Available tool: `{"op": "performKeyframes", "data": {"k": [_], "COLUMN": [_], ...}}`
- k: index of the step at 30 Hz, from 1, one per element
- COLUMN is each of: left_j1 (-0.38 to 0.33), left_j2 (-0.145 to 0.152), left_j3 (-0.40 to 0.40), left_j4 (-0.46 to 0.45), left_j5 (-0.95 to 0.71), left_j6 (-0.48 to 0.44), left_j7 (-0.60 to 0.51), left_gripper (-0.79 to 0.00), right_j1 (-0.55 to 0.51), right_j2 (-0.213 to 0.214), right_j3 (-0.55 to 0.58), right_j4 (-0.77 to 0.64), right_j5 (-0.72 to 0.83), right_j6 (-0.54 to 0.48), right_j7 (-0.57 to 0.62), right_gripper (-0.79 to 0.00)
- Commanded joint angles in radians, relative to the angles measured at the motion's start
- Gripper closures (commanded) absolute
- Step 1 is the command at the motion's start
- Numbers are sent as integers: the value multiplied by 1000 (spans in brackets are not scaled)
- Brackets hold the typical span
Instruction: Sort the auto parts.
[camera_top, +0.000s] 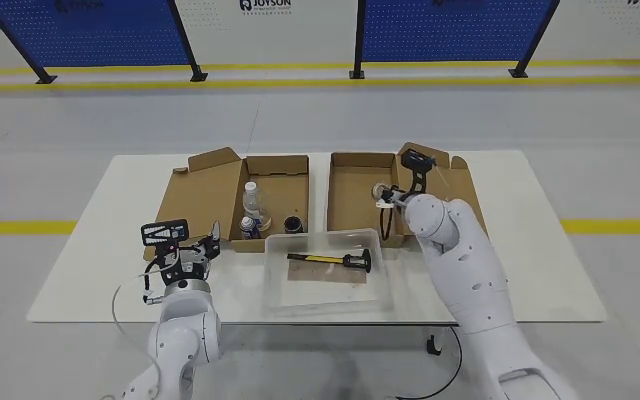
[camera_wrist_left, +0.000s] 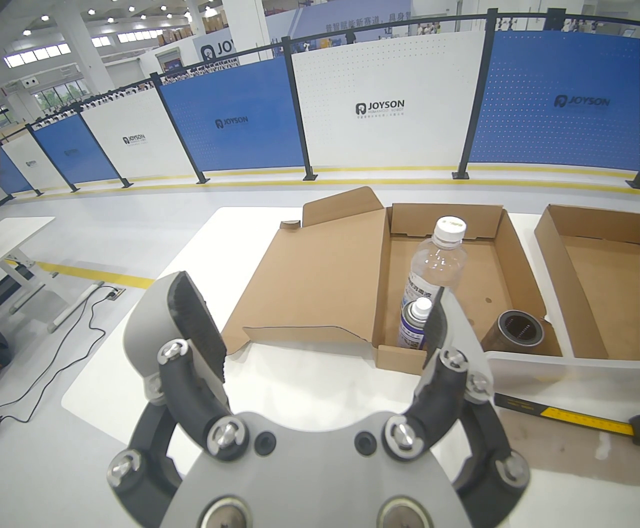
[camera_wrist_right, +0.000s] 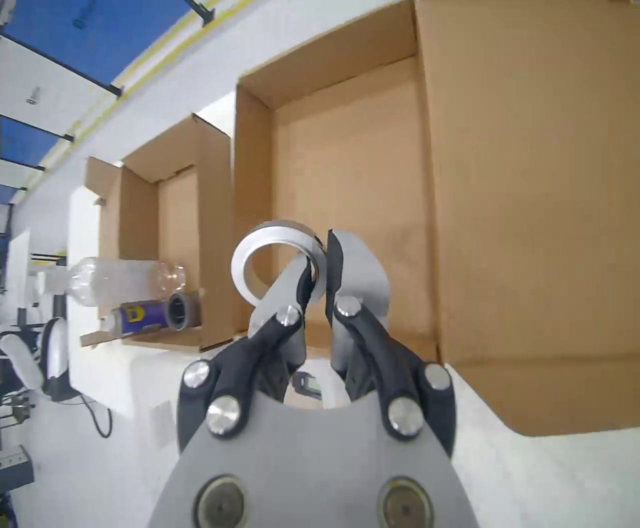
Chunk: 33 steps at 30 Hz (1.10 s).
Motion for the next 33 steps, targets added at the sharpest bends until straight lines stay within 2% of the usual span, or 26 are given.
{"op": "performKeyframes", "data": {"k": [1,10,19,20,23,33], "left_j1": [0,0,0,0,0,0], "left_j2": [0,0,0,0,0,0], "left_j3": [0,0,0,0,0,0], "left_j4": [0,0,0,0,0,0], "left_j5": [0,0,0,0,0,0], "left_j6": [0,0,0,0,0,0], "left_j7": [0,0,0,0,0,0], "left_gripper": [-785,-785,-785,-785,-785,-785], "right_j1": [41,139,189,194,207,239], "right_j2": [-4,-31,-53,-54,-59,-68], "right_j3": [-25,-132,-176,-175,-178,-182], "right_j4": [75,278,408,418,446,502], "right_j5": [-26,-98,-93,-85,-79,-68], "right_j6": [3,5,-20,-26,-35,-65], "right_j7": [10,43,54,50,39,22], "right_gripper": [0,0,0,-52,-111,-197]}}
